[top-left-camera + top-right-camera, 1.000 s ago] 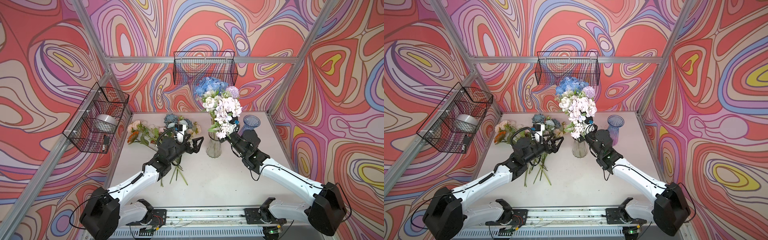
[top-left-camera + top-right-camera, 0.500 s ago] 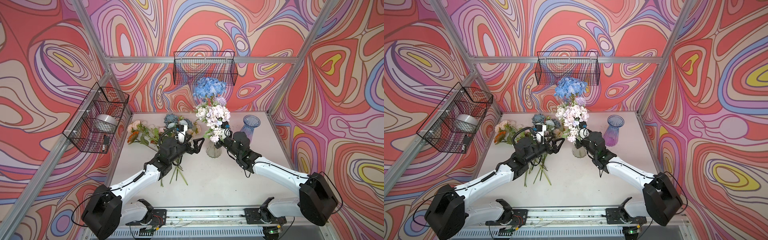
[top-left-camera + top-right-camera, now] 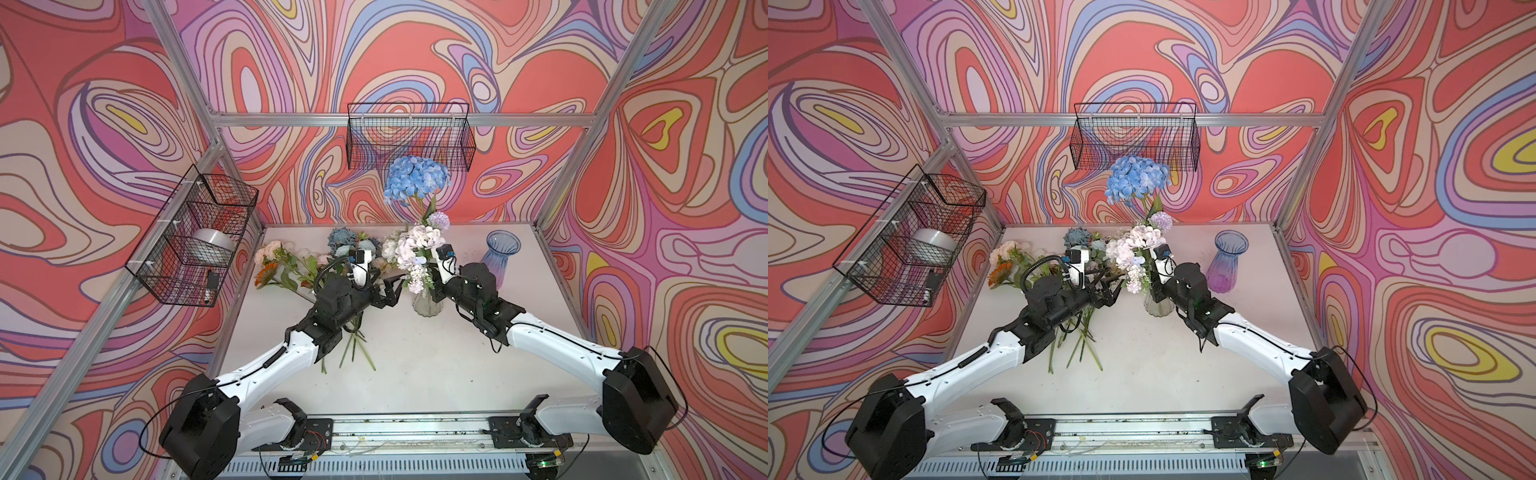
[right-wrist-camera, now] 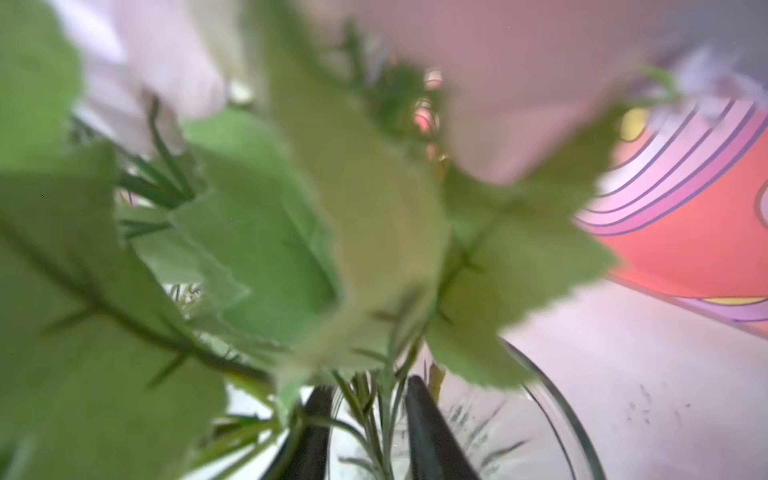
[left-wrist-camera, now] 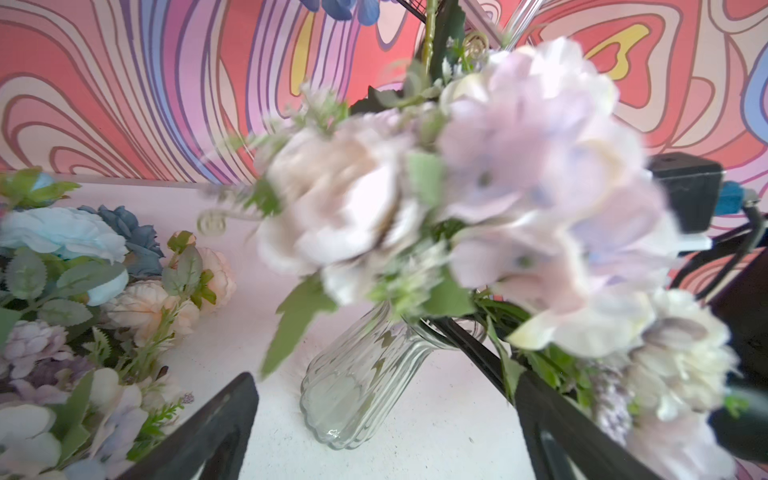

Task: Arrange the flowers into the vase
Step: 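Lower the white-lilac stems into the clear vase with the right gripper, then release the stems and draw the right gripper back while the left returns to the bunch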

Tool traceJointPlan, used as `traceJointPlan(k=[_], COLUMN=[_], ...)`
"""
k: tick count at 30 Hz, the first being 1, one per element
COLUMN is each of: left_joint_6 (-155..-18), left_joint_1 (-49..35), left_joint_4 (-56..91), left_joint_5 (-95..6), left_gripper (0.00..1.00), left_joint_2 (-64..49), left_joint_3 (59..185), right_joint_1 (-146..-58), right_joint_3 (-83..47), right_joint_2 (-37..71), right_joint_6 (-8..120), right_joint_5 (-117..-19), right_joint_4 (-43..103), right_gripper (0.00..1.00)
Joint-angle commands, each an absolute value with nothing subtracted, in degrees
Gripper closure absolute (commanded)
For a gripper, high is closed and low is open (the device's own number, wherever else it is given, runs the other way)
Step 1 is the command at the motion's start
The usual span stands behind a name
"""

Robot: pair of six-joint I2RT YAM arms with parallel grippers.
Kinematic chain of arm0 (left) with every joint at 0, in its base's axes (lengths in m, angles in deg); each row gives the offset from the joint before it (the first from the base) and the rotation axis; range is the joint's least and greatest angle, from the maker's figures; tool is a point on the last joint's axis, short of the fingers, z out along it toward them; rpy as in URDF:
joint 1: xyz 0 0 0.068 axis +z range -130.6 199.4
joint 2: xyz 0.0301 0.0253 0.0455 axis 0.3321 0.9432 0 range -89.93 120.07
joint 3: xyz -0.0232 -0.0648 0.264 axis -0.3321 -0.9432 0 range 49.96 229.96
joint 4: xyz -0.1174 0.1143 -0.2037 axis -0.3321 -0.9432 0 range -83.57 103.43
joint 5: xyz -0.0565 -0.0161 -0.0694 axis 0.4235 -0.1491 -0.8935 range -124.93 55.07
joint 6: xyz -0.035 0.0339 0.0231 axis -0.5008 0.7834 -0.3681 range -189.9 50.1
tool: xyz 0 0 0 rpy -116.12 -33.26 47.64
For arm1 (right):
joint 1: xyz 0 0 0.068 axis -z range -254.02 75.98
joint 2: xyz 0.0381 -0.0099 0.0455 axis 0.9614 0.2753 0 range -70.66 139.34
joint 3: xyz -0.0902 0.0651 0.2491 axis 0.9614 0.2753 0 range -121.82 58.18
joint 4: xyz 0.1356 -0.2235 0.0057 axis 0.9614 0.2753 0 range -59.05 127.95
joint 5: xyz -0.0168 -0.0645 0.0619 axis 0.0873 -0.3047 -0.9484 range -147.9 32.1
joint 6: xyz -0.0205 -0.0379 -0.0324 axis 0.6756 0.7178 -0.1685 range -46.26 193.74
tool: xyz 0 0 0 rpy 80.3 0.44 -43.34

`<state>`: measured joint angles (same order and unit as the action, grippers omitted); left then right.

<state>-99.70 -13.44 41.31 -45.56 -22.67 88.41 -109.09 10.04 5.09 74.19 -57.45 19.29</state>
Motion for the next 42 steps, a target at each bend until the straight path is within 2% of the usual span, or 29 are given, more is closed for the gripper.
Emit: traceJointPlan(k=[1, 14, 23, 27, 29, 33, 38, 42], left_joint_6=[-101.7, -107.8, -111.6, -113.3, -114.1, -116.7, -119.5, -119.7], left_joint_1=[-11.4, -4.4, -4.0, -4.0, -4.1, -4.2, -5.2, -6.5], left_joint_4=[39.0, 16.7, 7.4, 3.6, 2.9, 4.1, 7.2, 6.9], left_joint_5=[-41.9, -29.1, -25.0, -26.4, -27.7, -29.8, -30.9, -29.2], left_gripper=[0.01, 0.01, 0.00, 0.00, 0.04, 0.19, 0.40, 0.43], left_joint_2=[-25.7, -37.6, -37.2, -35.6, -34.6, -32.3, -29.5, -27.6], left_joint_3=[86.9, 82.9, 83.7, 84.0, 83.7, 82.3, 81.0, 81.4], right_joint_1=[-109.2, -109.2, -109.1, -109.0, -108.7, -108.1, -106.7, -106.1], right_joint_3=[9.4, 8.6, 6.4, 6.8, 7.6, 8.5, 9.1, 9.7], right_joint_2=[2.8, -2.8, -6.6, -7.8, -7.8, -6.6, -3.6, -2.4], right_joint_6=[74.6, 77.5, 81.2, 80.6, 79.0, 75.2, 72.5, 71.0], right_joint_5=[-57.9, -54.4, -46.3, -38.0, -33.3, -23.7, -16.8, -16.6], right_joint_4=[25.6, 36.8, 42.6, 41.0, 38.5, 35.0, 33.2, 33.0], right_gripper=[0.50, 0.34, 0.25, 0.16, 0.11, 0.02, 0.02, 0.02])
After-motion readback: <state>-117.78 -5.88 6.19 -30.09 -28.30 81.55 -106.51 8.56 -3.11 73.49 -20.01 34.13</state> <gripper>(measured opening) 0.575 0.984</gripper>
